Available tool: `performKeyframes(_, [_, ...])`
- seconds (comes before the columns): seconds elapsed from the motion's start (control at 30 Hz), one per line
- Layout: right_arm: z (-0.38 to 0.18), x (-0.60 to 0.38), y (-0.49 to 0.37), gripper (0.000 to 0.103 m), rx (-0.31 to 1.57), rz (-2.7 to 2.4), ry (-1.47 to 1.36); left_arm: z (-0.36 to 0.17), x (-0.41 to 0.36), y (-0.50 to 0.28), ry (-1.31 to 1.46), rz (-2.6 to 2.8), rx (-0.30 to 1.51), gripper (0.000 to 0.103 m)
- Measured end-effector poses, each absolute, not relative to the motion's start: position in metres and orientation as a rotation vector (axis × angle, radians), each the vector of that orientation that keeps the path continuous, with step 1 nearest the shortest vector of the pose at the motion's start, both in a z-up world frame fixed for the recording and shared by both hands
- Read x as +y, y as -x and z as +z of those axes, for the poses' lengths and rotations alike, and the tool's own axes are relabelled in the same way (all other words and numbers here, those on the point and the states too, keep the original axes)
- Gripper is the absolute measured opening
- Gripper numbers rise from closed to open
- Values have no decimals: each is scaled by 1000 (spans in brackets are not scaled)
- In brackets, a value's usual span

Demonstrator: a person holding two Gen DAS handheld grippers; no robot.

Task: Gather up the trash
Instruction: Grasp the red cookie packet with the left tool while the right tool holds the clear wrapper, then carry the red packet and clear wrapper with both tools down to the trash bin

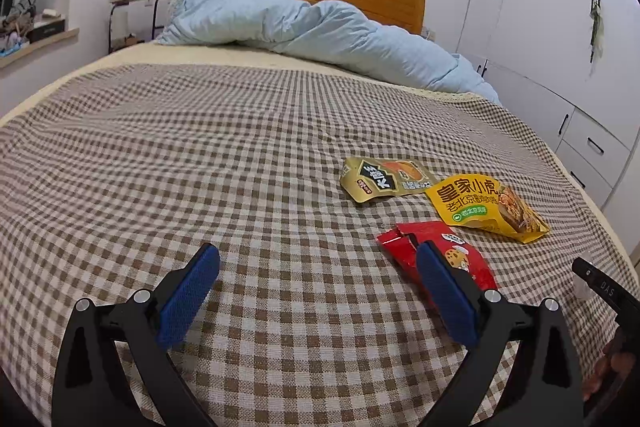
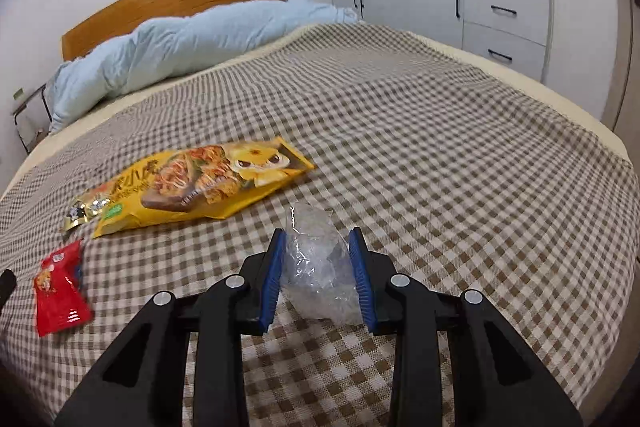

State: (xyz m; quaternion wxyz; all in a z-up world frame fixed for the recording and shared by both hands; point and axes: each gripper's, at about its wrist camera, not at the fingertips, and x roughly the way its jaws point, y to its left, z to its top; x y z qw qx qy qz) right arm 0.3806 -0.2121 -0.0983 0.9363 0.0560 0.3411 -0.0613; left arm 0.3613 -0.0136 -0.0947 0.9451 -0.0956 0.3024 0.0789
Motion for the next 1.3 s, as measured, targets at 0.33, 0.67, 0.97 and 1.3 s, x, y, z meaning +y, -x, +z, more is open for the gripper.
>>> performKeyframes(0.33, [-98,-199,-380,32,679,-129,-33,-75,-33,-363,227,132,614,95])
performKeyframes(0.67, [-99,-194,-380,32,673,-113,-30,-91,-98,-432,158,83,860,95])
performKeyframes(0.97, [-95,-190,-376,32,650,-91,-18,-120,-106,-430,126,98,906,74])
performKeyframes(1.3, [-95,-188,-374,32,644,-86,-16,-104,-120,-398,107,4,833,41])
